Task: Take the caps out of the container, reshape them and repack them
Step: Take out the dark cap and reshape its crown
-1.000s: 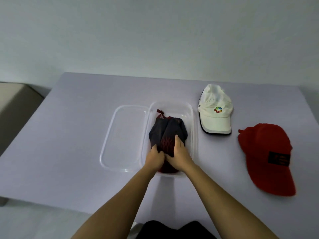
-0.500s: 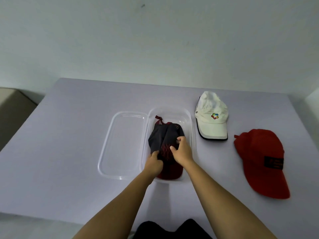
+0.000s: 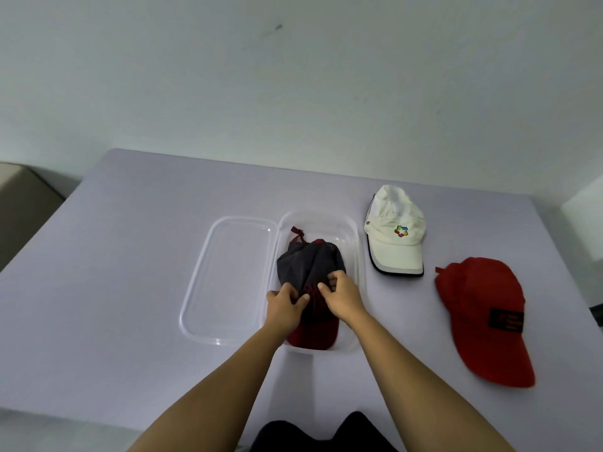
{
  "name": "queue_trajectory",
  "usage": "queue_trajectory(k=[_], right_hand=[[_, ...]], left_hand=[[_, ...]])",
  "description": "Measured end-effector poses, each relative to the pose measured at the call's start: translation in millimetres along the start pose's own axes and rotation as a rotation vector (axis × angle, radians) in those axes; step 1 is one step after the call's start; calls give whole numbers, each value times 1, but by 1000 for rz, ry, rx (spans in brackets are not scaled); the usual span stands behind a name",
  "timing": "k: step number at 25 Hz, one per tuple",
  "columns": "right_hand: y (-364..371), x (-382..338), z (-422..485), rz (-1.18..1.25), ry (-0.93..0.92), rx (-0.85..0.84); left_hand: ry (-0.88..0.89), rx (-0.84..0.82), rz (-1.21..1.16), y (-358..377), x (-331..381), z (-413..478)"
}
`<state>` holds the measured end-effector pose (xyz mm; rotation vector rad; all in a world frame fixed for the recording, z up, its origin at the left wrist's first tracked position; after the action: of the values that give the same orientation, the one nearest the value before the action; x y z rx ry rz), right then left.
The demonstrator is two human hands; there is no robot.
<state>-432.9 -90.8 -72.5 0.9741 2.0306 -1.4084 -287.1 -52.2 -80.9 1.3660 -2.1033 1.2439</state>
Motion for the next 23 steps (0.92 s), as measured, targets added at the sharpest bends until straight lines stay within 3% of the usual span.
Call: queue_trajectory(k=[10, 16, 23], right_hand=[[-24, -18, -16, 112, -62, 61], [-54, -60, -51, 230, -169, 184], [-129, -76, -115, 667, -277, 625]], left_hand=[[278, 157, -20, -20, 37, -12], [302, 116, -392, -43, 74, -54], [562, 238, -415, -61, 130, -112]])
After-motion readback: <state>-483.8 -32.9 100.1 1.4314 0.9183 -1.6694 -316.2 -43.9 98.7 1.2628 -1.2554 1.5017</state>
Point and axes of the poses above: each hand's wrist, its own z-axis towards the middle knuckle, its own y-axis out of the palm, x = y × z, the point moved 8 cm from there along z, towards the middle knuckle, and after that the axes turned 3 degrees about -y, right-handed, at the moved point
